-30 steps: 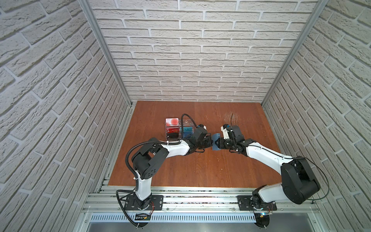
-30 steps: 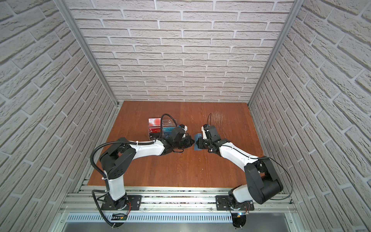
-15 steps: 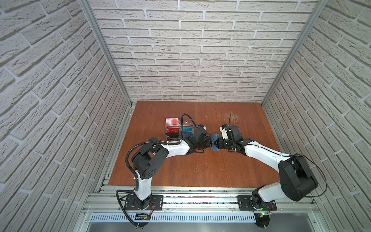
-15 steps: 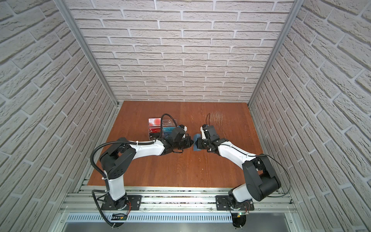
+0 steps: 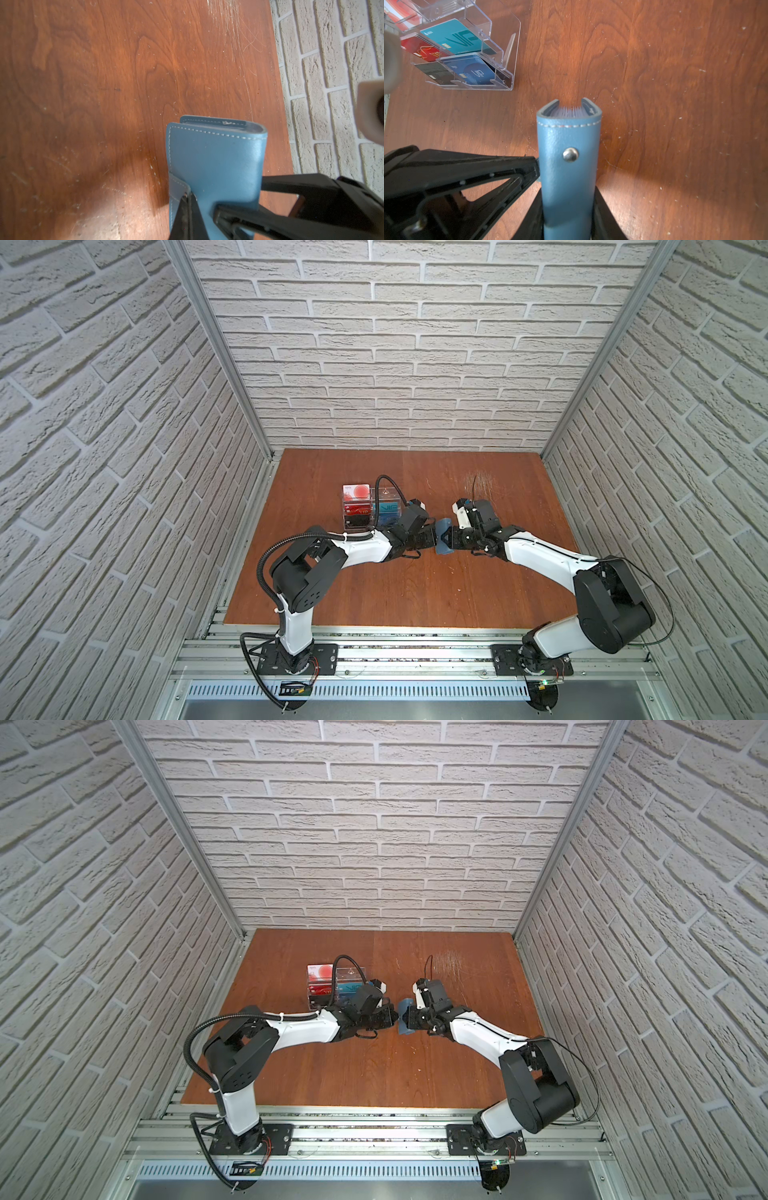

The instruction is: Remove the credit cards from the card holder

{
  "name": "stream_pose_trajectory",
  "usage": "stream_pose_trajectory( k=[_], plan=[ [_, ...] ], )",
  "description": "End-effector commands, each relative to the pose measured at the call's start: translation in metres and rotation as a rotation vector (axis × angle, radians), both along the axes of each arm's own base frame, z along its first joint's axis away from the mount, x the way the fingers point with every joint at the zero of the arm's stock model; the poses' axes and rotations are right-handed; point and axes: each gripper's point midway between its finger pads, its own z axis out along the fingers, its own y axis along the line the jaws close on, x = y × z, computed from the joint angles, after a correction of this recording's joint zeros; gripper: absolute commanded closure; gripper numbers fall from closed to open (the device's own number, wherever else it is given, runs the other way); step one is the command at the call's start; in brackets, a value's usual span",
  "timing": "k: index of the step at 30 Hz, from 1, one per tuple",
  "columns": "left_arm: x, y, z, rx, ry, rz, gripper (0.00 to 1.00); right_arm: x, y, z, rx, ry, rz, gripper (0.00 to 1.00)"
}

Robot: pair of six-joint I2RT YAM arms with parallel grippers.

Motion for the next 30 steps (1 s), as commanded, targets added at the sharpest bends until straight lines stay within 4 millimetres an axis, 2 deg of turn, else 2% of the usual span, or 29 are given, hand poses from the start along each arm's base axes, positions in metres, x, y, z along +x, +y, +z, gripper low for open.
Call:
stream_pose_trajectory(
  k=[1,13,22,30],
  plan=[
    [0.001,0.033,-0.022,0.129,0.015,0.062,1.00,0.021,0.002,0.024,0.026,-0.085,-0.025,0.94],
    [0.001,0.043,-0.019,0.159,-0.003,0.073,1.00,0.022,0.005,0.021,0.035,-0.073,-0.016,0.94],
    [0.000,0.048,-0.007,0.155,-0.027,0.080,1.00,0.023,0.012,0.007,0.051,-0.022,-0.004,0.94],
    [-0.002,0.049,-0.007,0.146,-0.030,0.088,1.00,0.023,0.018,0.000,0.066,0.010,0.014,0.93]
  ],
)
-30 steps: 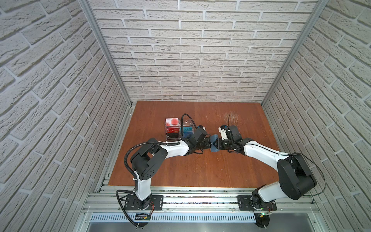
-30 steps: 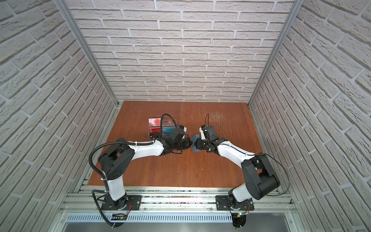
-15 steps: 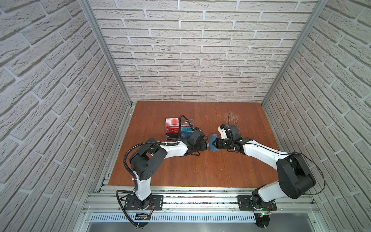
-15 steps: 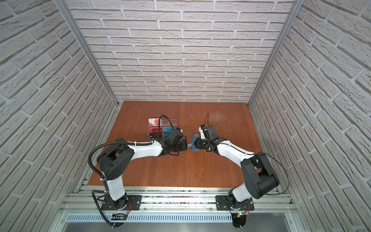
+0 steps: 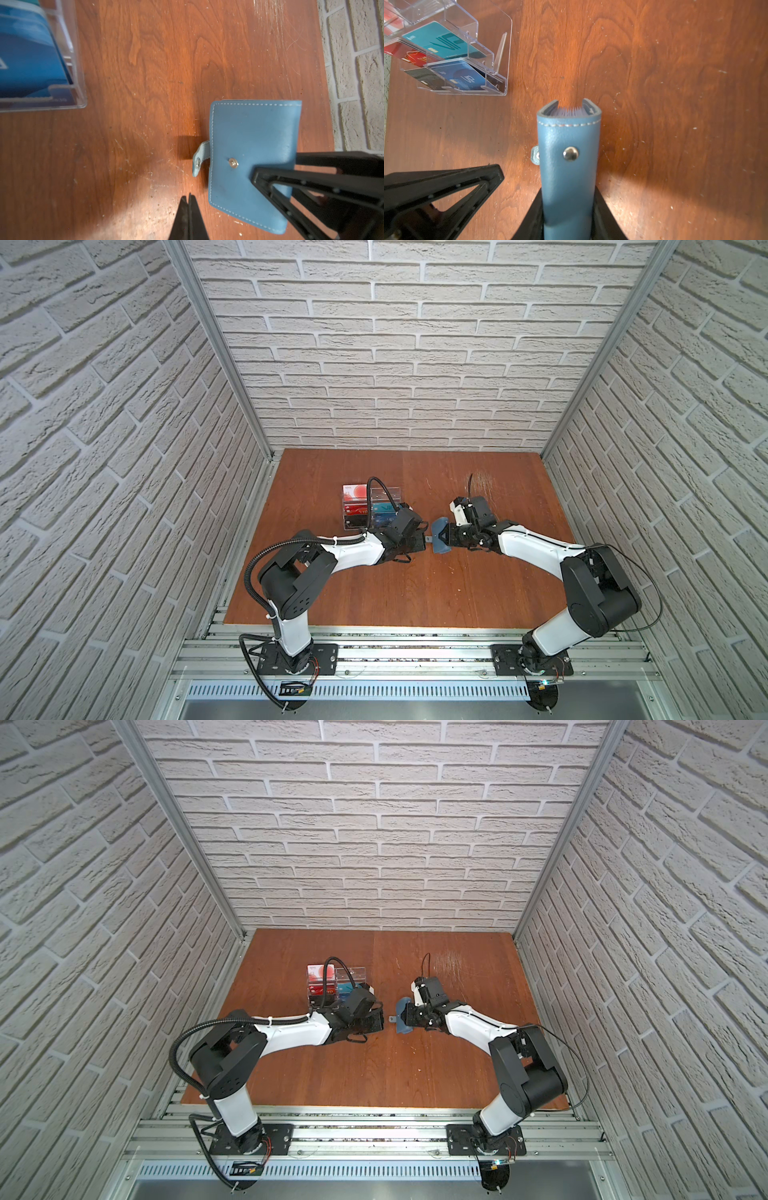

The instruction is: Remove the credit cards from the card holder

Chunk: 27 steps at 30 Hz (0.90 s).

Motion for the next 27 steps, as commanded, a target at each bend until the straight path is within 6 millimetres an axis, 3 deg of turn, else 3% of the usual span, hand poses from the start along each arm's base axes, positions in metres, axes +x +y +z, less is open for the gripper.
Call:
stream_pose_trajectory(
  k=[1,4,7,8,16,27],
  plan=[
    [0.004,0.004,0.009,-0.011,-0.035,0.012,1.00,0.011,0.010,0.012,0.045,-0.043,0.016,0.93],
    [0.006,0.001,0.010,-0.016,-0.038,0.011,1.00,0.010,0.015,0.016,0.076,-0.050,0.032,0.93],
    [0.008,-0.001,0.008,-0.017,-0.036,0.011,0.80,0.010,0.016,0.018,0.083,-0.052,0.036,0.93],
    [0.009,-0.002,0.008,-0.016,-0.035,0.013,0.79,0.009,0.016,0.017,0.083,-0.050,0.037,0.93],
    [0.014,-0.005,-0.002,-0.012,-0.020,0.018,0.72,0.009,0.019,0.020,0.101,-0.050,0.045,0.93],
    [0.023,-0.009,-0.011,-0.026,-0.018,0.029,0.71,0.008,0.023,0.023,0.128,-0.049,0.057,0.93]
  ],
)
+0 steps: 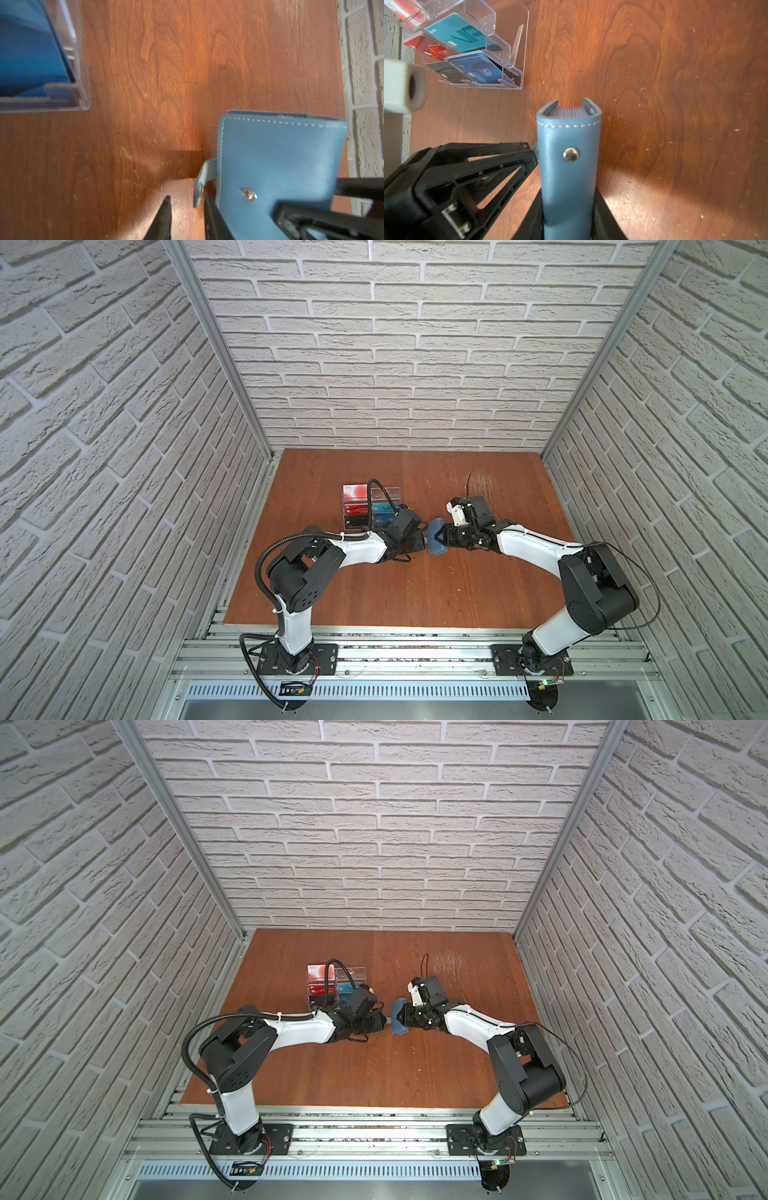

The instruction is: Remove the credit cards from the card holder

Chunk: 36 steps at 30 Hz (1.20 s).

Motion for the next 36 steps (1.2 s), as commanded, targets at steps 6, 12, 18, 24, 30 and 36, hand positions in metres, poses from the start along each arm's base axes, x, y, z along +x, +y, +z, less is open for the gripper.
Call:
stream_pose_trajectory(
  k=[6,12,18,24,30,36],
  plan=[
    [0.016,-0.013,0.002,-0.050,-0.034,0.013,0.72,0.012,0.011,0.019,0.063,-0.066,0.014,0.93],
    [0.020,-0.012,-0.002,-0.050,-0.043,0.027,0.78,0.013,0.013,0.019,0.074,-0.062,0.018,0.93],
    [0.021,-0.014,-0.009,-0.047,-0.045,0.028,0.98,0.013,0.014,0.015,0.076,-0.053,0.020,0.93],
    [0.018,-0.008,-0.006,-0.039,-0.049,0.018,1.00,0.014,0.013,0.012,0.067,-0.041,0.016,0.91],
    [0.015,0.005,0.009,-0.022,-0.074,0.026,1.00,0.014,0.009,0.008,0.042,-0.030,0.007,0.79],
    [0.009,0.007,0.004,-0.032,-0.058,0.022,1.00,0.014,0.004,-0.003,-0.005,0.005,-0.006,0.70]
  ],
)
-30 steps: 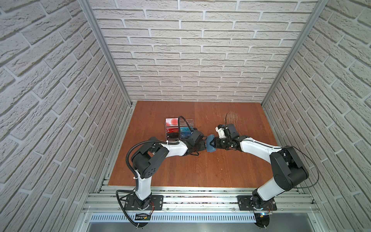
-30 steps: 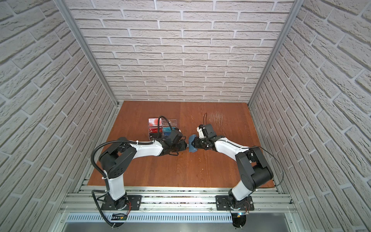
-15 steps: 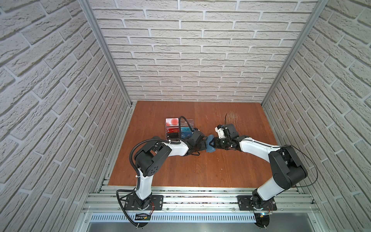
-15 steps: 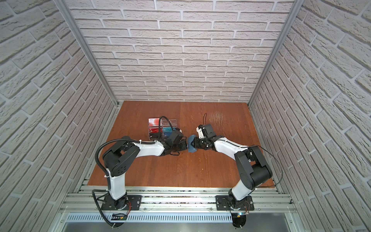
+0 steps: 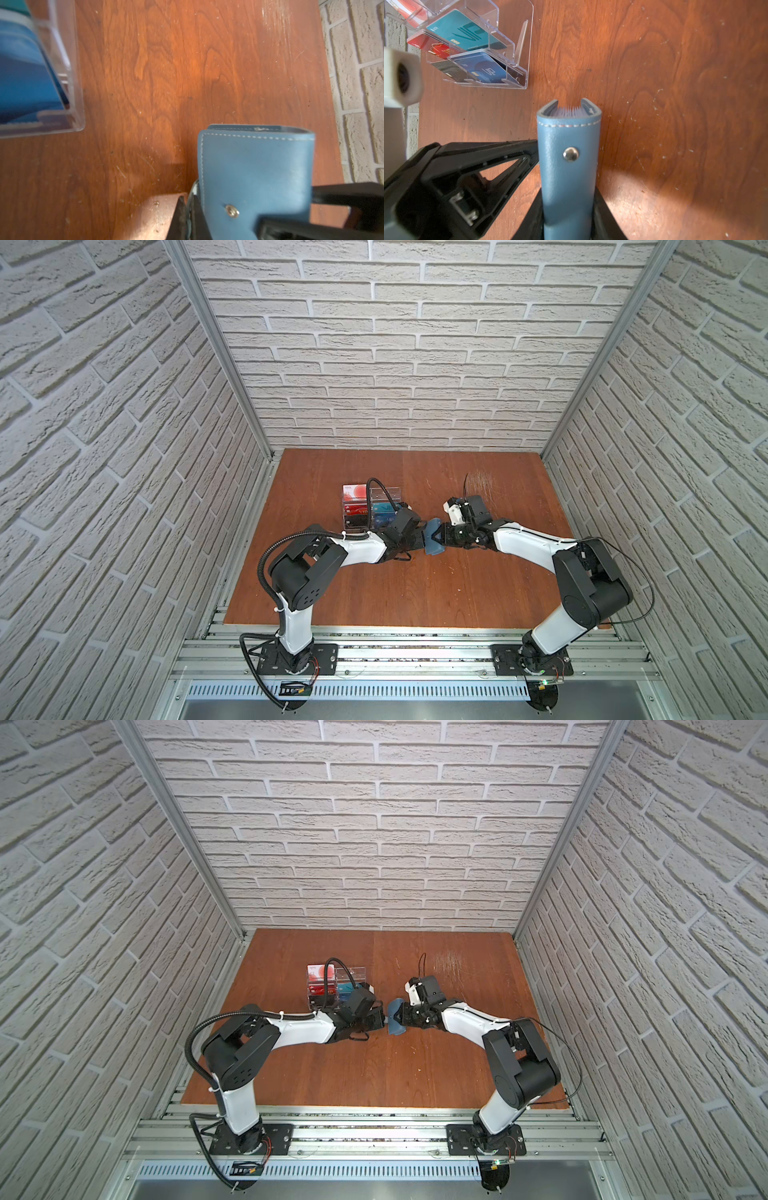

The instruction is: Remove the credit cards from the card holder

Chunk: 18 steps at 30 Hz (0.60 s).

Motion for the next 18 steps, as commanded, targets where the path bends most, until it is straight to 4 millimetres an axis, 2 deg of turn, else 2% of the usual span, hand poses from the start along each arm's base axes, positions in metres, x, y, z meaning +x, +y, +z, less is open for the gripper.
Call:
stream_pose_trajectory(
  k=[1,5,9,18],
  plan=[
    [-0.001,0.009,-0.001,0.003,-0.012,0.014,1.00,0.009,-0.004,0.001,-0.033,-0.016,-0.015,0.69],
    [-0.004,0.012,-0.004,0.006,-0.005,0.017,1.00,0.009,-0.008,-0.005,-0.063,0.001,-0.022,0.59],
    [-0.005,0.014,0.000,0.004,-0.012,0.018,1.00,0.009,-0.012,-0.008,-0.091,0.010,-0.026,0.50],
    [-0.008,0.017,-0.002,0.013,-0.007,0.018,1.00,0.009,-0.018,-0.009,-0.129,0.010,-0.032,0.40]
  ],
)
